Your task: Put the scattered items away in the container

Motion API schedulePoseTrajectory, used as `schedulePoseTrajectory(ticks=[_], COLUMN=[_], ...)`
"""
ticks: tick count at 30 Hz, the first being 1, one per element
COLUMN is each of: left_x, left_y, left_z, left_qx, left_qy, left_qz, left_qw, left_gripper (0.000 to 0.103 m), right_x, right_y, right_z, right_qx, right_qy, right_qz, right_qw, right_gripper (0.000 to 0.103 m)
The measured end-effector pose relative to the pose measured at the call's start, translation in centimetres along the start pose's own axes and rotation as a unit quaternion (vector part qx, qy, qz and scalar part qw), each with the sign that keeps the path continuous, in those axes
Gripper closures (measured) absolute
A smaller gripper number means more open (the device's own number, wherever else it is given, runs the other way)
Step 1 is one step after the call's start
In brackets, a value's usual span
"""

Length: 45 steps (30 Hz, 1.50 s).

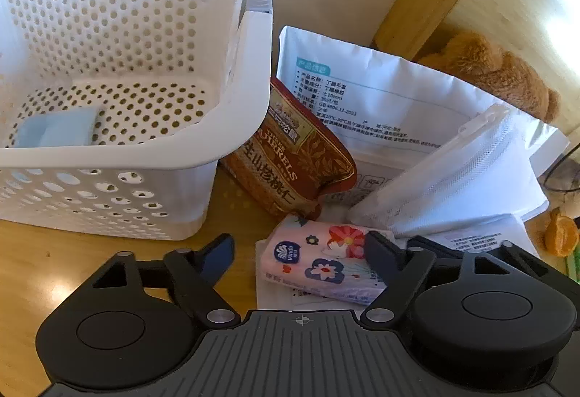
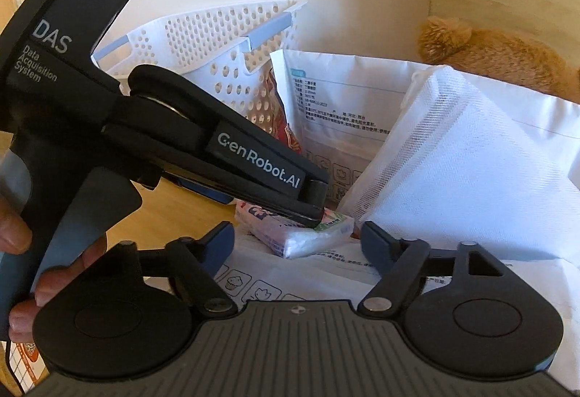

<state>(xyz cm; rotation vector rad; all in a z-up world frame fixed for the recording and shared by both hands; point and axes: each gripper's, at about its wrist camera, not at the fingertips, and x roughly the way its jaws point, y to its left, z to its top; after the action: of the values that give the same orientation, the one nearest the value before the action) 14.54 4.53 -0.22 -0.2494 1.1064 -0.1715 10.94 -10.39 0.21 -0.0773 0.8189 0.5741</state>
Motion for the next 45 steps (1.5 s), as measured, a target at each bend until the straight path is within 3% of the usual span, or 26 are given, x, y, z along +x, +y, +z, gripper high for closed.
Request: schedulePoseTrajectory(ticks=[3, 7, 10, 38, 42, 45], left_x=[-0.3, -0.5, -0.8, -8.9, -9.1, -8.0], left_y=[0.1, -0.2, -0.3, -2.5, -3.9, -5.2], left_z=[-0.1, -0.3, -0.4, -3.0, -4.0, -4.7], left_qx=[0.006, 0.020, 0.023, 0.040, 0.050, 0.067], left_qy=[0.001, 0.000, -0.004, -0.091, -0.088, -0.074], left_qz=[-0.007, 0.002, 0.010, -0.011, -0.030, -0.035], left_qw=[1.0000, 0.9998, 0.9997, 0.9950, 0.9944, 0.9944], left_gripper=[0.000, 0.000, 0.000, 0.002, 0.002, 0.003], right_x=[0.4, 0.6, 0.4, -7.5, -9.1, -9.5], right_y=[0.1, 0.1, 0.1, 3.8, 0.4, 0.1], right_z=[-0.1, -0.2, -0.3, -2.4, -3.4, -4.8], right_qx=[0.003, 0.006, 0.007, -0.041, -0.047, -0.038], right_qy=[0.003, 0.004, 0.003, -0.081, -0.084, -0.072], right_qz=[0.004, 0.000, 0.000, -0.019, -0.033, -0.042], right_qw=[1.000, 1.000, 1.000, 0.996, 0.995, 0.996], right_gripper=[0.023, 0.044, 0.048, 0.058, 0.059, 0.058])
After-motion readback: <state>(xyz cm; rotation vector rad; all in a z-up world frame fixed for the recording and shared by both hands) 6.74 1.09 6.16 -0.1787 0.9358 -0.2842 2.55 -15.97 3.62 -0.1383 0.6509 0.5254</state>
